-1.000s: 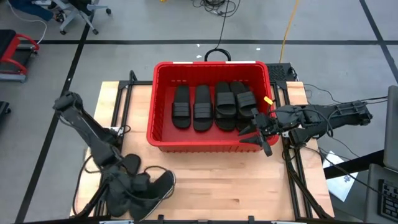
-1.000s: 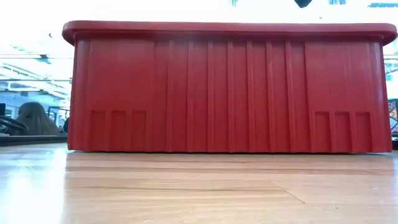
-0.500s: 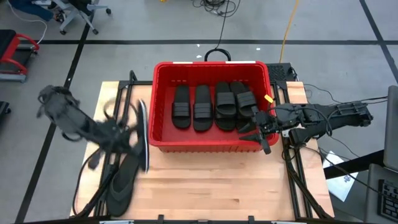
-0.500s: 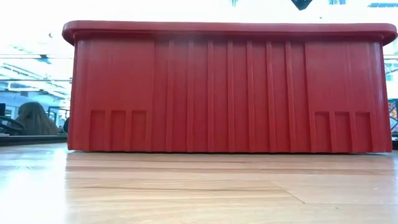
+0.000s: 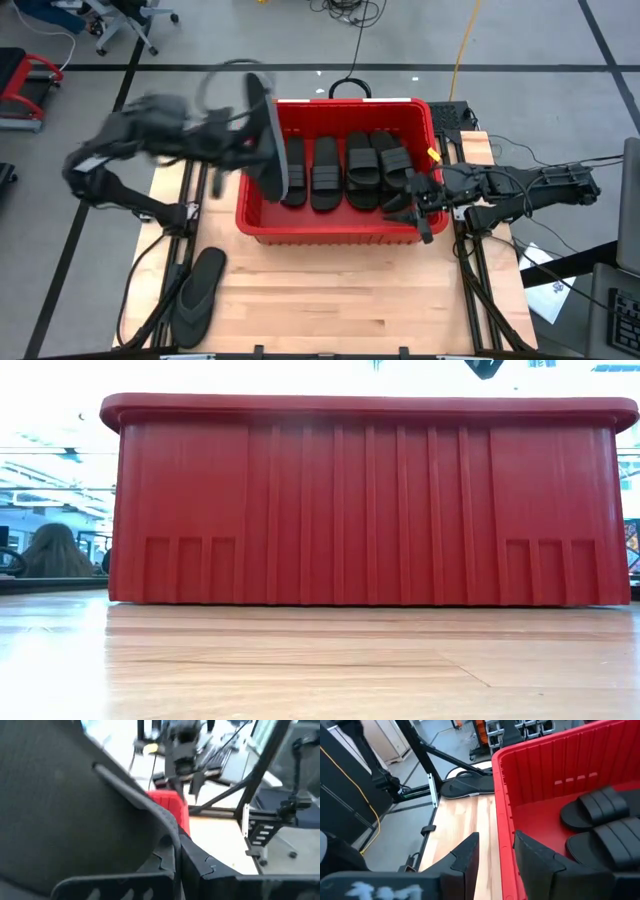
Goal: Pick and place slides into bin
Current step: Stack the black slipper in the red bin
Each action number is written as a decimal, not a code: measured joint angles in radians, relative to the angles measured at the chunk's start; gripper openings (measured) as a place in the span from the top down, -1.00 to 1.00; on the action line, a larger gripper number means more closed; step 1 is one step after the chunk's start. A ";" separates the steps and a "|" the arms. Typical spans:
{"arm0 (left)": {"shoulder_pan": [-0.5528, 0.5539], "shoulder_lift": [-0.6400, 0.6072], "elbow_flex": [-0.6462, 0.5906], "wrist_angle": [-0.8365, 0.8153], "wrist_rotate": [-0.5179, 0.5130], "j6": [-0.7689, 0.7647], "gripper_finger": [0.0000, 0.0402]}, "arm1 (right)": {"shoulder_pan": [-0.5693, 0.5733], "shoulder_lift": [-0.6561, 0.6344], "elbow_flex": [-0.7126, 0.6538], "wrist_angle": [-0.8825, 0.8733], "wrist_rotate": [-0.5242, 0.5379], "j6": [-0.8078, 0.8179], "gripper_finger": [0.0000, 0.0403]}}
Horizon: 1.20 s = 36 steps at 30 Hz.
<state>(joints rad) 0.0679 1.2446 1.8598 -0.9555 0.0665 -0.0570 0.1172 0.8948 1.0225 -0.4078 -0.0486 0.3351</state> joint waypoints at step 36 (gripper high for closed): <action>0.339 0.699 -0.007 0.091 0.262 -0.332 1.00 | 0.000 -0.106 0.000 0.025 0.126 0.019 0.43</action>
<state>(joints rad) 0.4072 1.9440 1.8524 -0.8646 0.3283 -0.3894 0.1173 0.7886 1.0225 -0.3824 0.0772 0.3545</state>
